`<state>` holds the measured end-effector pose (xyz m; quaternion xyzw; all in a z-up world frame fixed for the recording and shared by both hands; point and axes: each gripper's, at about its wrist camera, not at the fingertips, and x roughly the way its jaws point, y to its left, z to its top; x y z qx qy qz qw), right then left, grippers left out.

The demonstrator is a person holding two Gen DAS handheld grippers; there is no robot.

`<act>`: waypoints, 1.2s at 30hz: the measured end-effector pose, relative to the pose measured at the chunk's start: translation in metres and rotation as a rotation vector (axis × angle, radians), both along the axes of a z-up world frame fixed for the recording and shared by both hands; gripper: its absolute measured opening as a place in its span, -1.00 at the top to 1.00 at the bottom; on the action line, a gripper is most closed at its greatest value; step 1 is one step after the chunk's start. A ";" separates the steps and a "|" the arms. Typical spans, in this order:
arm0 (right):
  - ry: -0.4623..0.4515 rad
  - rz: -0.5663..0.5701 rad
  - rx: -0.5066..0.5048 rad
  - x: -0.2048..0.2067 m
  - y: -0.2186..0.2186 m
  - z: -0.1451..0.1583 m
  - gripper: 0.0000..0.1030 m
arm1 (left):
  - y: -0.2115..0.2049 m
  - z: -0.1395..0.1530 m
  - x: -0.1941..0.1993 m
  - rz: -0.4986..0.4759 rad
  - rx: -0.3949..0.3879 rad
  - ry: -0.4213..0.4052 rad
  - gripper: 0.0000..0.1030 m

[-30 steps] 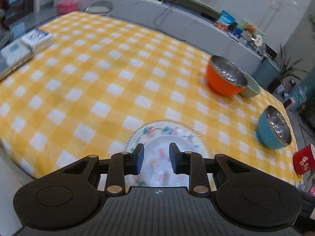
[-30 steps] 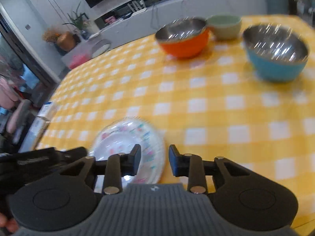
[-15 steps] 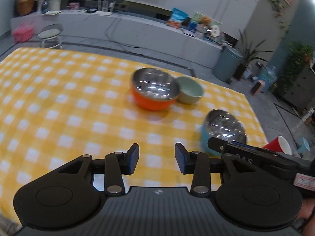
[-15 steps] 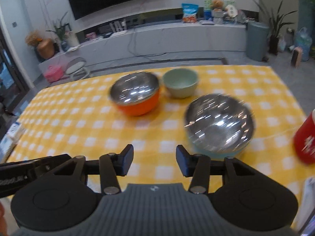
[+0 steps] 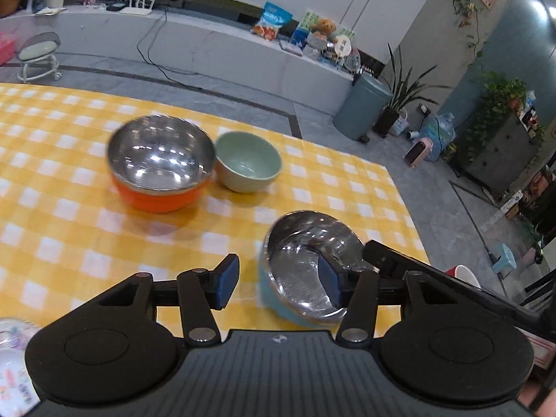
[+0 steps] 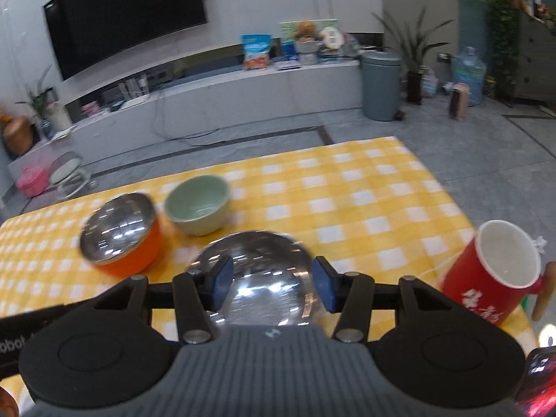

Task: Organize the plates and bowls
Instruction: 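Move both grippers to the blue steel bowl and close on its rim, then carry the blue bowl beside the plate stack and open both grippers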

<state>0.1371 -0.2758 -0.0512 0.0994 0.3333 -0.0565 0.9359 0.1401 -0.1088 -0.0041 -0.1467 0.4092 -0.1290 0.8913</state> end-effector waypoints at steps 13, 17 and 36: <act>0.142 -0.108 0.078 0.023 -0.024 -0.042 0.09 | -0.016 -0.046 0.037 0.002 0.088 0.072 0.06; 0.187 -0.117 0.077 0.031 -0.023 -0.055 0.32 | -0.019 -0.048 0.042 -0.009 0.099 0.081 0.35; 0.153 0.003 0.128 0.008 -0.003 -0.041 0.86 | 0.013 -0.020 0.004 0.022 0.138 0.098 0.84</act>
